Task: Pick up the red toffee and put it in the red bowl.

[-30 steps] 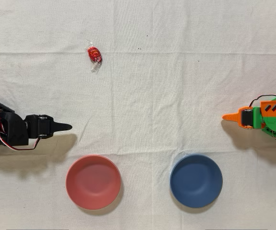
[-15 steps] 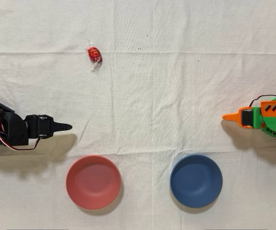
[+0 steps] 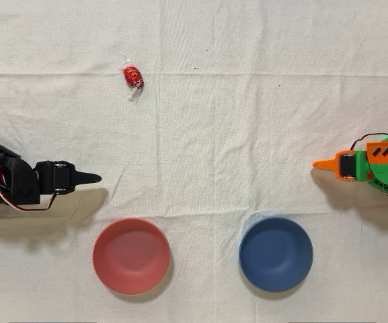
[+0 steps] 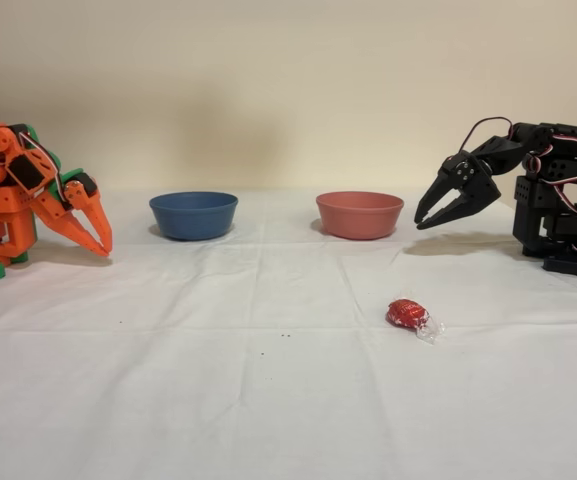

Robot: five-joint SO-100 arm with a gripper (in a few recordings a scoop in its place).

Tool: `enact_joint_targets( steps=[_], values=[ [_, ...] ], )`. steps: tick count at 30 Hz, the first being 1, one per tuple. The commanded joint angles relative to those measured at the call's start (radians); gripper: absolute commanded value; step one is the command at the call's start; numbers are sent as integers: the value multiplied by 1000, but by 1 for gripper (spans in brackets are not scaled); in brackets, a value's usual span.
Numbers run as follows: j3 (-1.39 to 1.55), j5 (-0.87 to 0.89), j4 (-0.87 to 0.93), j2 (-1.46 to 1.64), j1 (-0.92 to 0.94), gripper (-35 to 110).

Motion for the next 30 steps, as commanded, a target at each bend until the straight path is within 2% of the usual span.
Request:
enact_joint_targets(
  steps=[1, 4, 5, 6, 8, 19, 30],
  values=[
    [21, 31, 3, 11, 2, 1],
    [17, 3, -32, 11, 6, 0],
    [5, -60, -31, 11, 8, 0],
    [-6, -242, -21, 11, 9, 1],
    [-38, -305, -35, 11, 12, 1],
    [-333, -239, 86, -12, -12, 1],
    [-698, -178, 166, -419, -204, 7]
  ],
)
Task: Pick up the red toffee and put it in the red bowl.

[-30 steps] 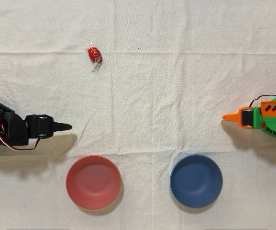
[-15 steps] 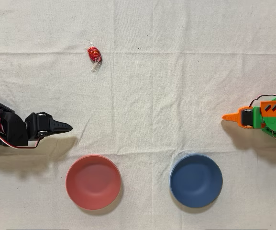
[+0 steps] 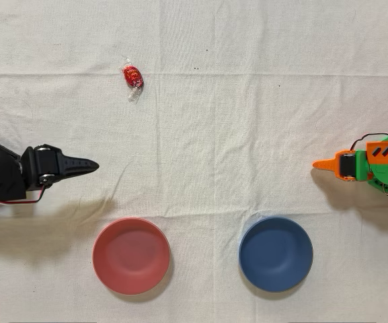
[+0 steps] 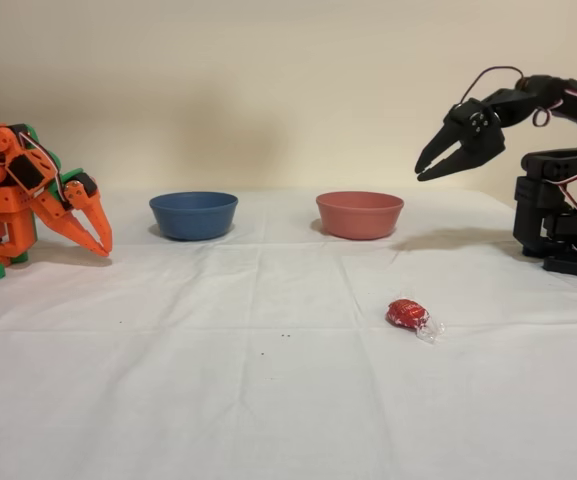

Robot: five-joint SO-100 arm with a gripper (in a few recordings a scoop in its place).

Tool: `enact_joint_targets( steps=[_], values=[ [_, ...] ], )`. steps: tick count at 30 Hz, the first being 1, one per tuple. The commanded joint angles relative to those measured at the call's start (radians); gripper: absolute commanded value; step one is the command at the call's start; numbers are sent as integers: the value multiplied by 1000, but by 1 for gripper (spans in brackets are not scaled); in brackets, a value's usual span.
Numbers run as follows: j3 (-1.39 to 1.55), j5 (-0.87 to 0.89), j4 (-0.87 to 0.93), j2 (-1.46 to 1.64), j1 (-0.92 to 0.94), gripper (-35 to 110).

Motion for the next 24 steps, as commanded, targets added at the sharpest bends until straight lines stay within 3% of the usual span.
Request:
enact_joint_targets(
  steps=[1, 10, 24],
  values=[
    [-161, 5, 38, -101, -77, 8],
    [-318, 23, 63, -295, -218, 14],
    [-417, 31, -58, -618, -376, 26]
  ],
)
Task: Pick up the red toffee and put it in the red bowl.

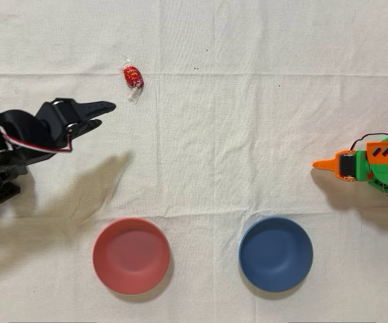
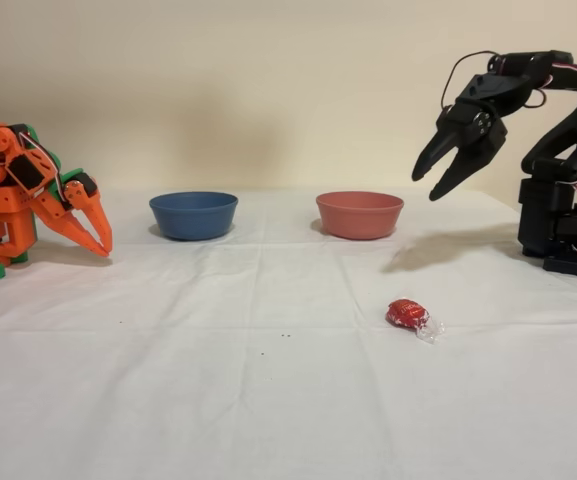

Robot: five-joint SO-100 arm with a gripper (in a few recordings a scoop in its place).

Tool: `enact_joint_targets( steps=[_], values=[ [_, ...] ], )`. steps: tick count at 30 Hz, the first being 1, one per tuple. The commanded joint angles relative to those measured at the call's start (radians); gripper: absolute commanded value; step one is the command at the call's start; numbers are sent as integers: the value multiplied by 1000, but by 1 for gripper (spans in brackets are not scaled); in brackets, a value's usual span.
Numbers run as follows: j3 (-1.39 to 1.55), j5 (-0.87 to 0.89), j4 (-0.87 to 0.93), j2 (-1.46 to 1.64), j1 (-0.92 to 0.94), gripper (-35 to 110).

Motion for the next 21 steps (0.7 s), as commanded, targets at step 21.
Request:
enact_joint_targets(
  steps=[21],
  values=[
    [-132, 26, -232, -371, -204, 30]
  ],
)
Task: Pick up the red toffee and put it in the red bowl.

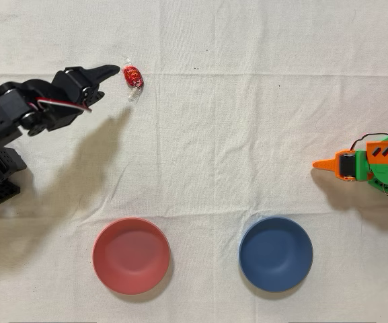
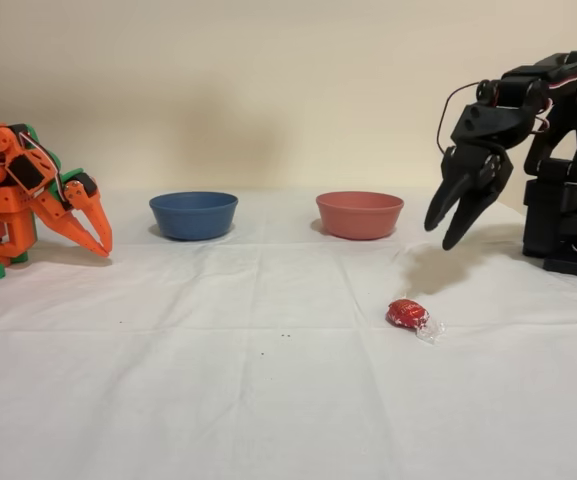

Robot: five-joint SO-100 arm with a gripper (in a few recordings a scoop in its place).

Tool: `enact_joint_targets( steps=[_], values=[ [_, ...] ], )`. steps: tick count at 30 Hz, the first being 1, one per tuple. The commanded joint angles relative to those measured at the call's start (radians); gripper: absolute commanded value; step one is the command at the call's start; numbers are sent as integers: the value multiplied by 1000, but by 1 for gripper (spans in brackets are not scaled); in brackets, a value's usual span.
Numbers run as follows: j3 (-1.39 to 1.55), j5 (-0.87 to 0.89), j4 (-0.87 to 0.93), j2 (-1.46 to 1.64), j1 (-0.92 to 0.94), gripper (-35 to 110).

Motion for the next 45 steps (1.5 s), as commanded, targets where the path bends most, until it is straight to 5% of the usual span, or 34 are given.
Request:
enact_joint_targets(
  steps=[1, 16, 45],
  values=[
    [-81, -5, -41, -29, -9, 30],
    [-15, -38, -255, -190, -8, 31],
    [-106, -14, -400, -459, -25, 31]
  ],
)
